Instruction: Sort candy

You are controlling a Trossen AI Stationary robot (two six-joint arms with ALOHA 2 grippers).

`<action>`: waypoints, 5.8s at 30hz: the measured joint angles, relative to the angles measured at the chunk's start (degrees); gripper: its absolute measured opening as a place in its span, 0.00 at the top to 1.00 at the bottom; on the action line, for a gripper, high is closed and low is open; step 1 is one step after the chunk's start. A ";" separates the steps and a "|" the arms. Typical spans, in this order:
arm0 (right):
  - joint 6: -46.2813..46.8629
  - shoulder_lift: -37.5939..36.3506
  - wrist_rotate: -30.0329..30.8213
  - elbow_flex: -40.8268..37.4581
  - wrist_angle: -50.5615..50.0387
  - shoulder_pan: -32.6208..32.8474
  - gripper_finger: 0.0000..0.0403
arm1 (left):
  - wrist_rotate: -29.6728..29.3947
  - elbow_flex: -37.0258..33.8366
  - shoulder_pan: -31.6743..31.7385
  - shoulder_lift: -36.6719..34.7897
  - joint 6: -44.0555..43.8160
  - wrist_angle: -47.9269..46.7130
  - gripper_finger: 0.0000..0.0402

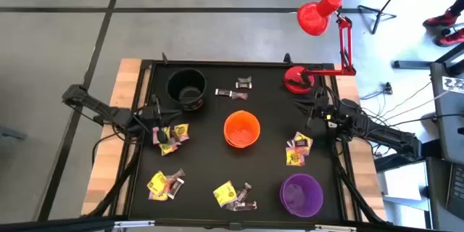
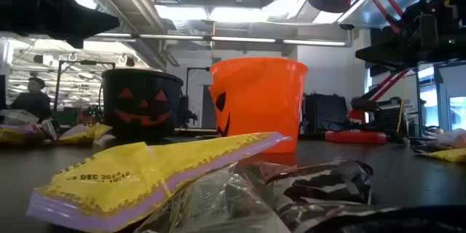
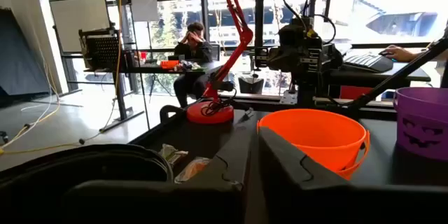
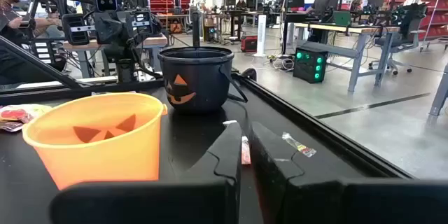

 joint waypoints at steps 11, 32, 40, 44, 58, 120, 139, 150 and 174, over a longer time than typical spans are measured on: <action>0.01 0.00 0.00 0.00 0.00 0.00 0.93 | 0.02 0.00 0.00 0.00 -0.02 0.00 0.94; 0.02 0.00 0.00 0.00 0.00 -0.02 0.93 | 0.01 -0.01 0.01 0.00 -0.01 0.00 0.94; 0.02 0.00 0.00 0.00 0.00 -0.01 0.93 | 0.02 -0.02 0.02 0.00 -0.01 0.00 0.94; 0.00 0.00 0.00 0.00 0.00 0.00 0.93 | 0.02 -0.02 0.00 0.00 -0.02 0.00 0.94; 0.01 0.01 0.01 0.00 0.00 0.00 0.93 | 0.00 -0.02 0.01 0.00 -0.02 0.00 0.94; 0.00 0.02 0.00 0.00 0.00 -0.02 0.93 | 0.02 -0.01 0.01 0.00 -0.02 0.00 0.94; 0.02 0.02 0.01 0.00 0.00 -0.01 0.93 | 0.02 0.00 0.02 0.00 -0.02 0.02 0.94; 0.02 0.02 0.02 0.00 0.00 -0.01 0.93 | 6.07 -0.02 0.00 0.00 -2.94 11.19 0.94; 0.02 0.02 0.01 0.00 0.00 -0.01 0.93 | 34.20 6.33 1.06 6.56 23.58 36.61 0.94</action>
